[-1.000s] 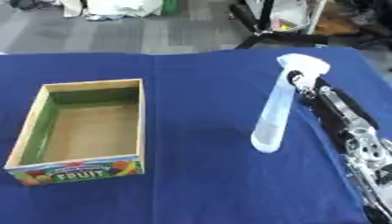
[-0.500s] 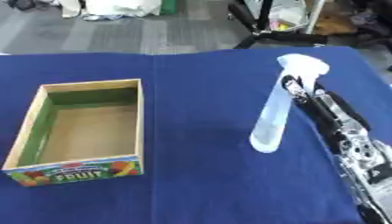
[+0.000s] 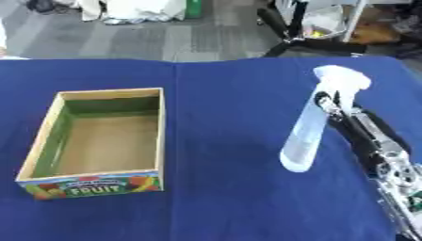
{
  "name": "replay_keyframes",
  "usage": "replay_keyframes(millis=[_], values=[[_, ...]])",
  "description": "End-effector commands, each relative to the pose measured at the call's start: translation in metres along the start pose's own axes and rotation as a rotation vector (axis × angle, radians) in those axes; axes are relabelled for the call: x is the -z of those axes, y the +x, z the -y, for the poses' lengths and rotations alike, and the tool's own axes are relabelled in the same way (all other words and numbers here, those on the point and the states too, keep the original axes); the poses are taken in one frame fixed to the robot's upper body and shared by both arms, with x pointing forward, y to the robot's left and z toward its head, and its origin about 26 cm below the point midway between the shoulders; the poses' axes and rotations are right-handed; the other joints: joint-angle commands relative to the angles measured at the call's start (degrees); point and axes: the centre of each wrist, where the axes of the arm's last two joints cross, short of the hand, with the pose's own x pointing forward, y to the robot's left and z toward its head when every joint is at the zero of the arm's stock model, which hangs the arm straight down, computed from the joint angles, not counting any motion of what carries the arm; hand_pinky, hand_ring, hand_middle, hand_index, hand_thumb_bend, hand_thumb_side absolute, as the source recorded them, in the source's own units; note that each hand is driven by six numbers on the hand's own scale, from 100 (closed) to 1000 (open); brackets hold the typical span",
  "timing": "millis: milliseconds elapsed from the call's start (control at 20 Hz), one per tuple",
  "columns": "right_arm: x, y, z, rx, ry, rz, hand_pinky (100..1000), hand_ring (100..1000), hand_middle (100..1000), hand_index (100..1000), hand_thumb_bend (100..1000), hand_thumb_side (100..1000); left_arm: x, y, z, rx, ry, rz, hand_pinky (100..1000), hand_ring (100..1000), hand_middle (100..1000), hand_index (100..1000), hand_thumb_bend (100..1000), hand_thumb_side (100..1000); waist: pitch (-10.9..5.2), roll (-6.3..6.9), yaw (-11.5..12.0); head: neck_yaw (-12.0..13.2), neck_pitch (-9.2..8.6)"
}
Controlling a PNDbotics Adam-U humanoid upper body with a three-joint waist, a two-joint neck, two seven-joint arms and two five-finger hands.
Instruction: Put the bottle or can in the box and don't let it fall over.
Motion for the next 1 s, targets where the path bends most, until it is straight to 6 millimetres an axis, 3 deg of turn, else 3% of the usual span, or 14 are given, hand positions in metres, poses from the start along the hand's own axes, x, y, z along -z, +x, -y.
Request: replay_keyframes(millis=[50,1000], values=[[0.0028,0.0046,0.0030,-0.016,-0.004,0.012,1000,1000,1000,1000,100,869,0.0050,0.0070,-0.0008,0.009,-0.019,0.025,899,1000,1000,780,665,558,-0.27,0.14,0.0,0.1,-0.66],[0.0076,0.0000,-0.0026,0.013,-0.015,0.000,1000,1000,1000,1000,100,871,0.0040,0.0057,-0.0016,0.012,-0.024,0.018,900,1000,1000,780,660,560,-0.30,0.14,0.0,-0.9,-0.57]])
